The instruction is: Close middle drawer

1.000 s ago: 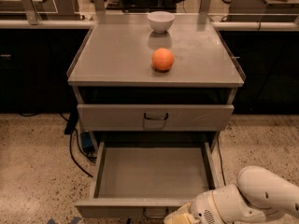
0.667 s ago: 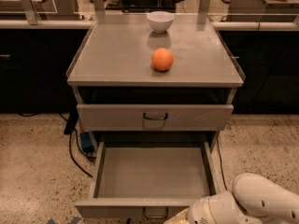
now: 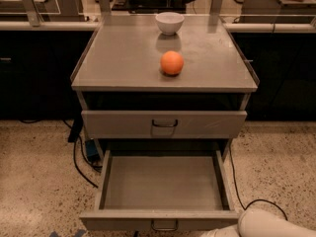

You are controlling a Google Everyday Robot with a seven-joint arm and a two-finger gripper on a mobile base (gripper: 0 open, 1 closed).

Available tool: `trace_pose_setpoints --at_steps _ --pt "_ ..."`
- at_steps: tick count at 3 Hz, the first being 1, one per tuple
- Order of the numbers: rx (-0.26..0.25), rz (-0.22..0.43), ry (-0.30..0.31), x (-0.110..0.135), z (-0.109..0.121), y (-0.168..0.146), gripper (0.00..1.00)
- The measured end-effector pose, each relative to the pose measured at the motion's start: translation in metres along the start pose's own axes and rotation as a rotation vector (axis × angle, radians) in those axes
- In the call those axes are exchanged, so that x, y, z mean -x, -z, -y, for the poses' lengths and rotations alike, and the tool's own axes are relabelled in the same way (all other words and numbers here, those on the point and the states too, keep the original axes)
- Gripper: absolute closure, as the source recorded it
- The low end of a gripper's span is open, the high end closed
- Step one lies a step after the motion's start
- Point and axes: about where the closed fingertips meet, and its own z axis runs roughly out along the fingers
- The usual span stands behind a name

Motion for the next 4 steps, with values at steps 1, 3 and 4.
trace_pose_setpoints --at_steps 1,3,4 --pt "0.000 0.000 0.000 0.000 0.000 0.000 1.00" --pt "-0.054 0.075 -0.058 0.022 0.040 -0.019 1.00" --pt "-0.092 0.071 -0.057 0.016 0.051 -0.031 1.00"
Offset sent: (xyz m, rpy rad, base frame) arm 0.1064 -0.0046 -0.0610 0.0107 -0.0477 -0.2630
